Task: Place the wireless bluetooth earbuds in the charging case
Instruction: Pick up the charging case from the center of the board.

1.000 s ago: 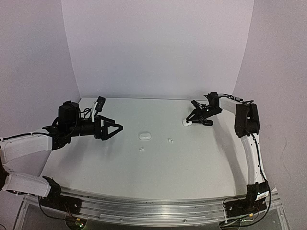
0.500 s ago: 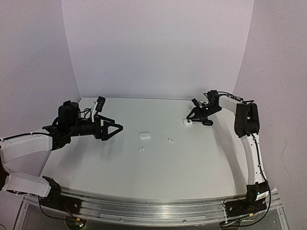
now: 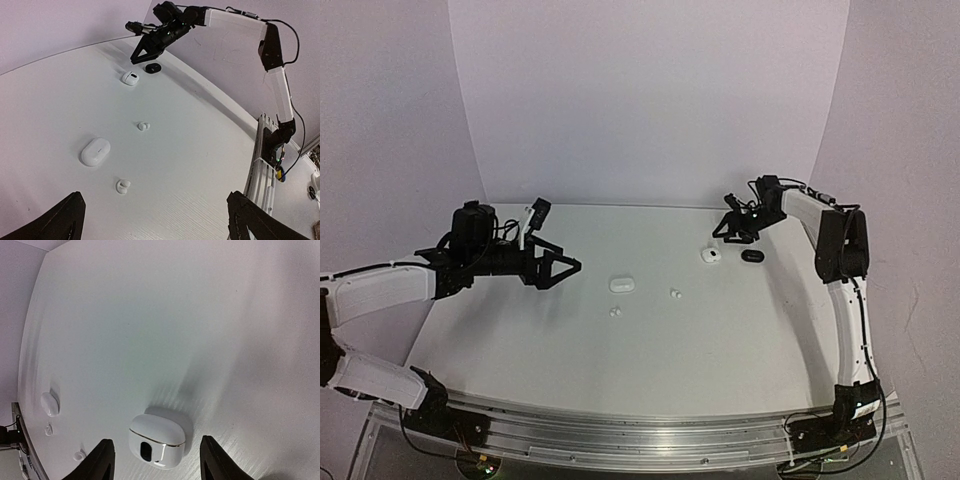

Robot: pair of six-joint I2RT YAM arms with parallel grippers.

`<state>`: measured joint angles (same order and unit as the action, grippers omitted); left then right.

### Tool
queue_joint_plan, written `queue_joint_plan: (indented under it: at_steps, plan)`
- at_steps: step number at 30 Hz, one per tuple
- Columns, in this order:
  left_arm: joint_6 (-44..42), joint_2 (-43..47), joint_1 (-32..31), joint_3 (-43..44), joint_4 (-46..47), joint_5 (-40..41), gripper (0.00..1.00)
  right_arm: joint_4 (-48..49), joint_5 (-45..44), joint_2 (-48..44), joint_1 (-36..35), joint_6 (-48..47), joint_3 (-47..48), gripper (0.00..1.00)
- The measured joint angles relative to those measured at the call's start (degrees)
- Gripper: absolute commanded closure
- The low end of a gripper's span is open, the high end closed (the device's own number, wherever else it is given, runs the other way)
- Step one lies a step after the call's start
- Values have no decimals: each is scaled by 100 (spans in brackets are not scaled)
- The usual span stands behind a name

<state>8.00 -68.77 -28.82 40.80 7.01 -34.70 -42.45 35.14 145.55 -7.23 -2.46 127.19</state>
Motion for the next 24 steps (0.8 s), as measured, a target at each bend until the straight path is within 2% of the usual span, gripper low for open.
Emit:
queue_joint_plan:
  at_steps: [3,7,12,16,20,24]
  plan:
    - [-833,-733,0,802,-762,-125,0,35,3,-325,-58,19,1,38]
    - [-2084,-2174,0,2224,-1984,-259,1,328,-30,-1082,-202,65,-203,3]
    - [-3615,-3742,0,3499,-2898,-231,1,873,-93,-2522,-561,-49,-1130,2]
    - [-4685,-4667,-33,4306,-3551,-101,6,1258,-253,-3496,-907,-72,-2061,2]
    - [-5272,-5373,-133,4954,-3747,73,8,1503,-469,-3976,-1241,-54,-2725,2]
    - [-5640,-5796,-248,5249,-3748,232,12,1706,-729,-4228,-1497,33,-3334,2]
